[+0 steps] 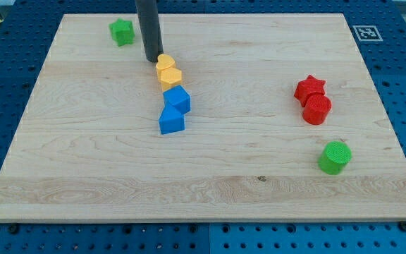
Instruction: Move the arm to the center of the board
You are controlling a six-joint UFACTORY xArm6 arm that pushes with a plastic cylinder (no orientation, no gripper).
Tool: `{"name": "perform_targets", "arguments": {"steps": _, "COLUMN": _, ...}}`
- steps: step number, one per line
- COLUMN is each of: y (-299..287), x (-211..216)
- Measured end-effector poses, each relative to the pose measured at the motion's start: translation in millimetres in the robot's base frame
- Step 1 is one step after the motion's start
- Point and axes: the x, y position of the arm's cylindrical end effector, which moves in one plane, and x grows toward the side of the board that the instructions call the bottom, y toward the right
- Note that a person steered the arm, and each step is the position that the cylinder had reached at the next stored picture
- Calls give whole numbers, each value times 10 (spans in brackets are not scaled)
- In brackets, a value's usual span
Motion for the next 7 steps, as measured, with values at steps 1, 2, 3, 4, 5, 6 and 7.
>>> {"name": "perform_targets", "arguments": {"steps": 1, "y": 0, "x": 0}}
{"name": "perform_targets", "arguments": {"steps": 2, "y": 39, "x": 0}}
{"name": "perform_targets", "arguments": {"steps": 3, "y": 64, "x": 0}}
{"name": "perform_targets", "arguments": {"steps": 4, "y": 64, "x": 0}}
{"name": "perform_targets", "arguments": {"steps": 5, "y": 389, "x": 6}}
{"name": "perform_targets", "arguments": {"steps": 6, "y": 702, "x": 16}}
{"name": "perform_targets", "arguments": {"steps": 7, "y": 712, "x": 58}}
